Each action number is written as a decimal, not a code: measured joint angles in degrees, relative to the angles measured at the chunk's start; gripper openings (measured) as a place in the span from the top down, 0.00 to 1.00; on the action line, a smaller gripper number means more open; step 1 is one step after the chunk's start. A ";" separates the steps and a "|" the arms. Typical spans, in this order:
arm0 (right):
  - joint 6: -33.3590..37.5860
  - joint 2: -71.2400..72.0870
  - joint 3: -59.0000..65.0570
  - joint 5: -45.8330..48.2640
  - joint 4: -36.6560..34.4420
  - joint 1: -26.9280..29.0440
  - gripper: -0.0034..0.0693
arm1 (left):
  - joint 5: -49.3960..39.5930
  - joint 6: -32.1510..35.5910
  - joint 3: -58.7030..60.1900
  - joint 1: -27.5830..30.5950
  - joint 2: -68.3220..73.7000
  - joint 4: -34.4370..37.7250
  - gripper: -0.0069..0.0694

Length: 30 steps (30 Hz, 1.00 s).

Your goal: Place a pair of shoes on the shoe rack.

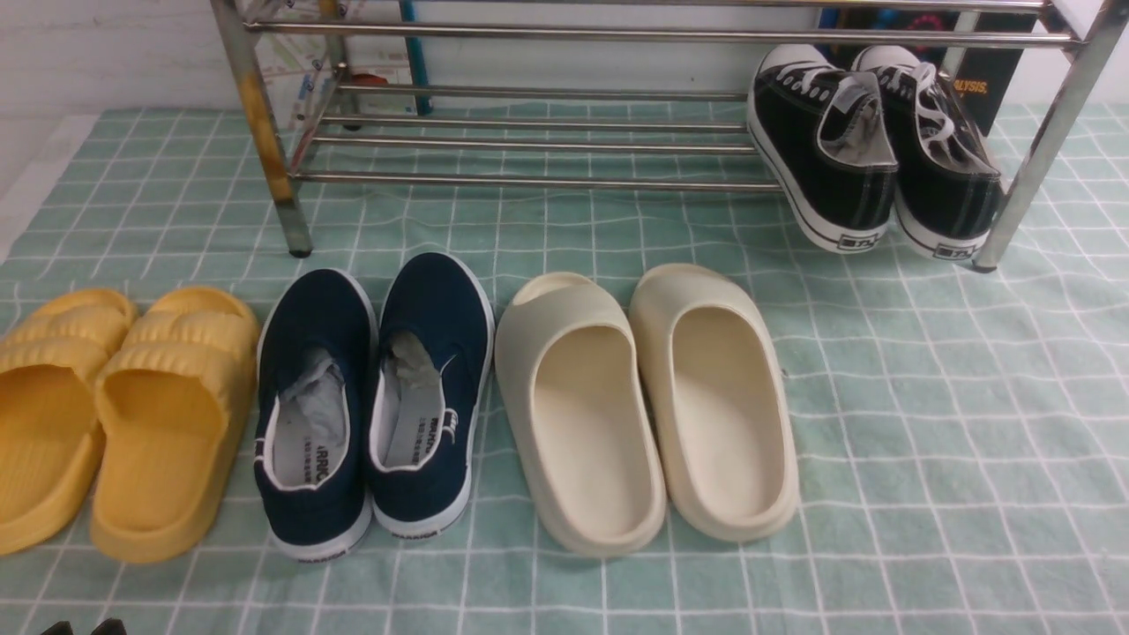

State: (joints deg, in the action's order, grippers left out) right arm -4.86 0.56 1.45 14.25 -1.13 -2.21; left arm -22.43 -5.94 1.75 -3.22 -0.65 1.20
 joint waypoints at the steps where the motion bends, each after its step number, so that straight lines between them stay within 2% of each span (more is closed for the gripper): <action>1: -0.20 0.00 0.00 2.63 0.19 0.37 0.95 | 0.00 0.00 0.00 0.00 0.00 0.00 0.60; 2: -0.31 0.00 -0.06 5.33 0.18 0.72 0.95 | 0.00 0.00 0.00 0.00 0.00 0.00 0.60; 8: -0.42 0.00 -0.45 7.56 -1.31 1.04 0.95 | 0.00 0.00 0.00 0.00 0.00 0.00 0.60; 30: -0.49 0.00 -0.52 7.86 -1.98 1.04 0.92 | 0.00 0.00 0.00 0.00 0.00 0.00 0.60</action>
State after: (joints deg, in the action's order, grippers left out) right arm -5.34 0.56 0.92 22.11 -3.11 -1.17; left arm -22.43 -5.94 1.75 -3.22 -0.65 1.20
